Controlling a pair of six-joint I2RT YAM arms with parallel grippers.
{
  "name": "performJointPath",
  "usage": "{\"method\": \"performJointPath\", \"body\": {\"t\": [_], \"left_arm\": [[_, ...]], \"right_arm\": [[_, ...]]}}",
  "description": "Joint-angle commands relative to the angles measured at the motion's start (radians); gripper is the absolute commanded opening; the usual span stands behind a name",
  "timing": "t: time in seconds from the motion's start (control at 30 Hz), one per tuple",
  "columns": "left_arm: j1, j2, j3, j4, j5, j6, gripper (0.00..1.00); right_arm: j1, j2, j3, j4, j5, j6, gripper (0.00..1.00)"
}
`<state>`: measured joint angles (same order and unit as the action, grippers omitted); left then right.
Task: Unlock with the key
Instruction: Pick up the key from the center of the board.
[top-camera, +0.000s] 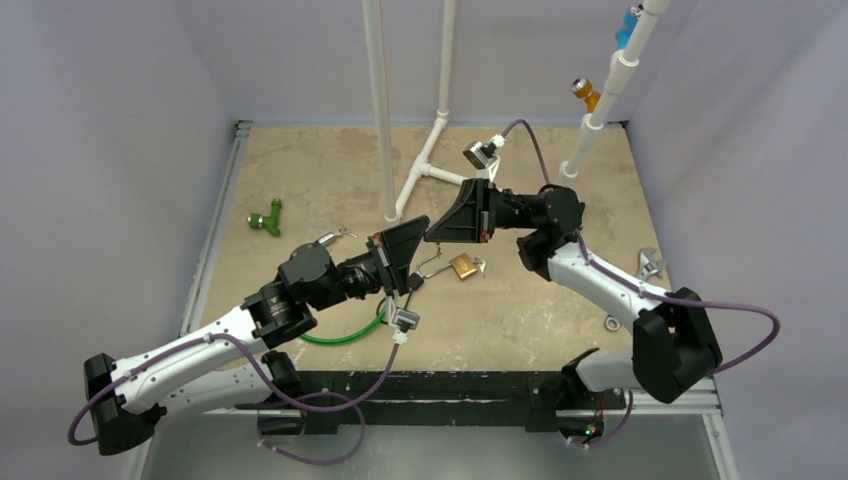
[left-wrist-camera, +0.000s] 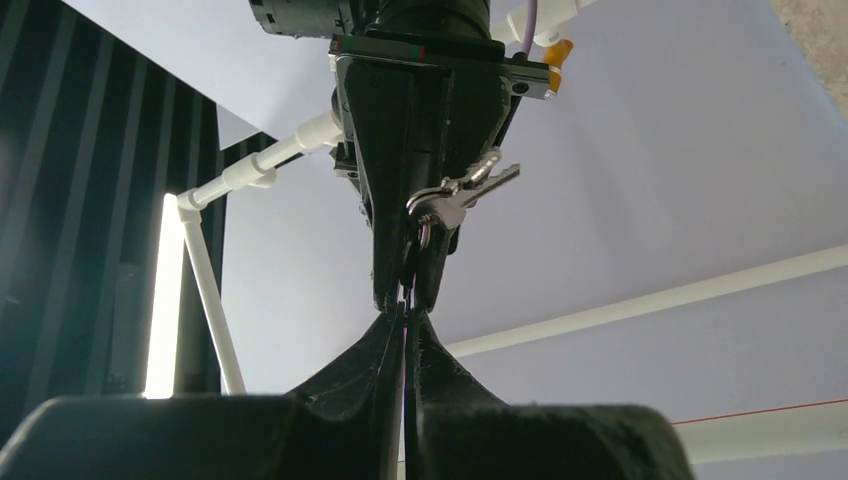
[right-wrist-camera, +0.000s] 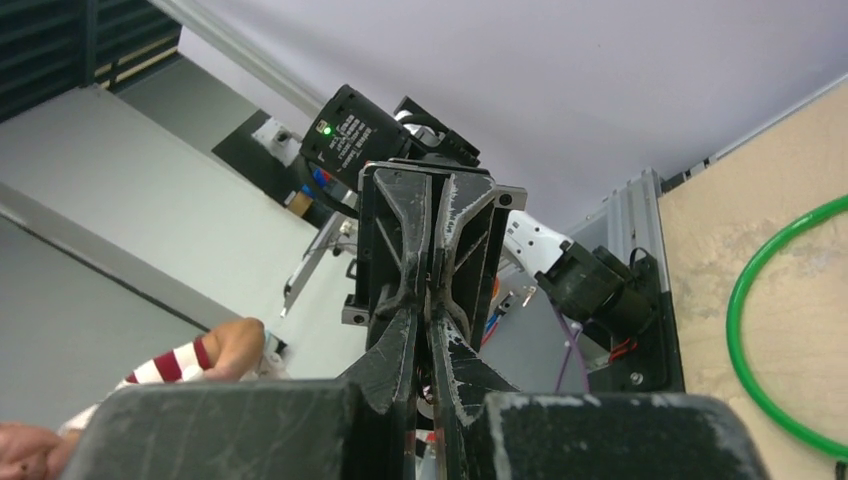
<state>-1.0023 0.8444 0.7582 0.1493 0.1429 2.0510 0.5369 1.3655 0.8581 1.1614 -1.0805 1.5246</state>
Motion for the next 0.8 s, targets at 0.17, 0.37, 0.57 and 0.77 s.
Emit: {"method": "performJointPath", "body": {"t": [0.17, 0.37, 0.57, 0.77], "left_arm": [[0.009, -0.033, 0.019, 0.001, -0.05, 0.05, 0.29], [0.008, -0.054, 0.027, -0.027, -0.095, -0.056, 0.57], [0.045, 0.01, 0.344, -0.517, -0.226, -0.76, 0.96], [0.24, 0.123, 0.443, -0.944, 0.116, -1.356, 1.0]], "right_arm": [[-0.021, -0.166, 0.251, -1.065, 0.068, -0.838, 0.0], [-0.021, -0.199, 0.227, -1.193, 0.118, -0.924, 0.0], [-0.021, -0.219, 0.264, -1.48, 0.217, -1.149, 0.0], [-0.019, -0.298, 0.188, -1.564, 0.3, -1.185, 0.0]]}}
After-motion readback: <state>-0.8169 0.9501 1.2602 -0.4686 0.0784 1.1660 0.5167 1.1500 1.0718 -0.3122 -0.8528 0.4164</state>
